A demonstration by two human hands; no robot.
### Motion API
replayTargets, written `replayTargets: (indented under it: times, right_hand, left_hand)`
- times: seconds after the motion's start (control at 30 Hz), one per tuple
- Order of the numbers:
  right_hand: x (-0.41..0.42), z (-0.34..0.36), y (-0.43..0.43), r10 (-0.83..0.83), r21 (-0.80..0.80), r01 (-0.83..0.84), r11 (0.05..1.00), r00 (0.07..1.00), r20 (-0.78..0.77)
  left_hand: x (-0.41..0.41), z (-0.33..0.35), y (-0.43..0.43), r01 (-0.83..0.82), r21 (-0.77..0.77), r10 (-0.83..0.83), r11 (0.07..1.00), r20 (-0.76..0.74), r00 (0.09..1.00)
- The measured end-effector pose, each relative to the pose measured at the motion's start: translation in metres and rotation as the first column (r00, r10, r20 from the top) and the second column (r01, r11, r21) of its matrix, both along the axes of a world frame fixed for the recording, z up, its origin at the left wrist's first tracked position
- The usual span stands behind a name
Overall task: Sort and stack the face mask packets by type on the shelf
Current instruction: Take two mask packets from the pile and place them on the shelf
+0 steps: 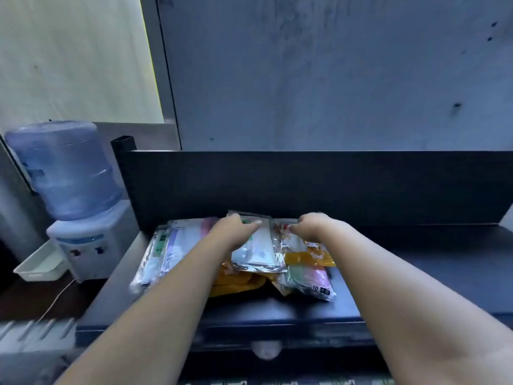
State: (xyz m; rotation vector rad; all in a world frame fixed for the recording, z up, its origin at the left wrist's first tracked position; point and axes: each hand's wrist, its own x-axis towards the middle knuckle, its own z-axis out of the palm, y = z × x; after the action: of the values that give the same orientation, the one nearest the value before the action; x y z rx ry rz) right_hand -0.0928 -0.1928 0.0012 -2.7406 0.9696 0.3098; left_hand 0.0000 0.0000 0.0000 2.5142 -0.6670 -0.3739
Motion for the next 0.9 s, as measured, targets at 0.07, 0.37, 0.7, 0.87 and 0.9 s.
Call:
replayTargets:
  times: [0.07,0.37,0.7,0.87,0.9]
  right_hand:
    - [-0.007,-0.010,-0.001,-0.038,-0.032,0.037,0.999,0.999,-0.033]
    - [-0.021,-0.030,-0.003,-0.195,0.103,0.180,0.978,0.967,0.163]
    - [-0.046,-0.020,-0.018,-0.627,0.705,0.196,0.682,0.653,0.425]
    - [-0.062,-0.024,-0.020,-0.691,0.779,0.108,0.618,0.548,0.472]
    - [-0.066,-0.024,-0.019,-0.704,0.787,0.096,0.610,0.523,0.481]
  left_hand:
    - [-0.006,-0.005,-0.001,-0.004,0.091,-0.003,0.996,0.071,0.997]
    - [-0.014,-0.011,0.001,-0.061,-0.269,0.065,0.961,0.004,0.998]
    - [-0.012,-0.019,0.007,-0.462,-0.660,0.091,0.593,-0.514,0.853]
    - [-0.011,-0.013,0.011,-0.506,-0.621,0.043,0.599,-0.606,0.794]
    - [-0.015,-0.007,0.011,-0.498,-0.614,0.032,0.612,-0.610,0.792]
